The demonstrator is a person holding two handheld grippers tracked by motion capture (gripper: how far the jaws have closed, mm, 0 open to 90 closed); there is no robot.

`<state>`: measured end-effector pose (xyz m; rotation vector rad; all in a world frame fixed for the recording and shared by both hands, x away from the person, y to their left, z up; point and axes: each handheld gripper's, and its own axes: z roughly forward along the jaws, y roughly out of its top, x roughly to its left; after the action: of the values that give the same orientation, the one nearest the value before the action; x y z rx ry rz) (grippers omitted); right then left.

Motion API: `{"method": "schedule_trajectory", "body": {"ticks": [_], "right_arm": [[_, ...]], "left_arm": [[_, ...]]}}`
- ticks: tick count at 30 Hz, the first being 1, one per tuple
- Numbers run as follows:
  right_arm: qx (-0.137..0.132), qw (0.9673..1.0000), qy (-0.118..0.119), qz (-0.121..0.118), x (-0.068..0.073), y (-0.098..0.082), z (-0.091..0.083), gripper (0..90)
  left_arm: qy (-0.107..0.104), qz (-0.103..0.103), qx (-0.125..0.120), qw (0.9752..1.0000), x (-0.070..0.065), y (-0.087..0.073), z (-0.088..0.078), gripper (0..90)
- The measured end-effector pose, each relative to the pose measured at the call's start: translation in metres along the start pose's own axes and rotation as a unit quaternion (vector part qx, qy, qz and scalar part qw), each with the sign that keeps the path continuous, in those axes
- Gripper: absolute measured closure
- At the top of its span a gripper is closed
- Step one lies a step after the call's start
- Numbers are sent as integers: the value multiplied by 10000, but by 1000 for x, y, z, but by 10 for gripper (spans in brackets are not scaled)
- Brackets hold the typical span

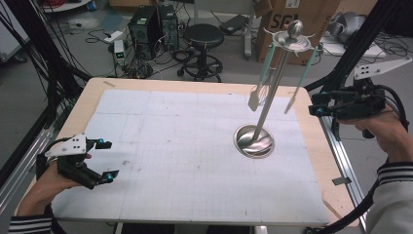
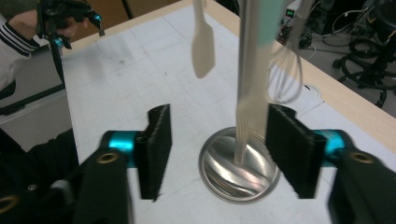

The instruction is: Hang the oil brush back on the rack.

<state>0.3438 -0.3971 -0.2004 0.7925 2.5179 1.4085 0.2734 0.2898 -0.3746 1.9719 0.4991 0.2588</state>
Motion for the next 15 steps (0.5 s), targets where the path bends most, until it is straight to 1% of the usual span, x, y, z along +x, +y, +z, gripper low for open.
{"method": "schedule_trajectory", "body": {"ticks": [2, 4, 5, 6, 7, 8, 9, 12, 13, 15], "right_arm": [[-72, 10000, -32, -43, 8, -3, 0, 266], [-33, 10000, -39, -52, 15, -7, 0, 178], [-21, 10000, -30, -54, 18, -9, 0, 143], [8, 10000, -59, -79, 21, -11, -1, 134], [3, 9999, -43, -115, 23, -14, -1, 93], [-19, 9999, -59, -90, 26, -16, 0, 24], [-2, 9999, -110, -66, 29, -18, 0, 0], [-54, 9998, -185, -37, 35, -24, 1, 0], [-99, 9996, -240, -85, 37, -26, 2, 0], [-207, 9994, -253, -117, 44, -31, 3, 0]], "left_arm": [[-33, 39, -18, 10000, -2, 1, 1, 17], [-26, 30, -23, 10000, -3, 2, 1, 17], [-20, 26, -25, 10000, -3, 2, 2, 16], [-28, 29, -24, 10000, -3, 2, 2, 17], [-33, 49, -9, 10000, -4, 3, 2, 16], [-39, 28, -28, 10000, -4, 3, 3, 17], [-37, 37, -35, 10000, -4, 3, 3, 17], [66, 56, -62, 9999, -5, 4, 3, 16], [77, 66, -64, 9999, -5, 4, 3, 16], [98, 61, -100, 9999, -5, 4, 2, 16]]}}
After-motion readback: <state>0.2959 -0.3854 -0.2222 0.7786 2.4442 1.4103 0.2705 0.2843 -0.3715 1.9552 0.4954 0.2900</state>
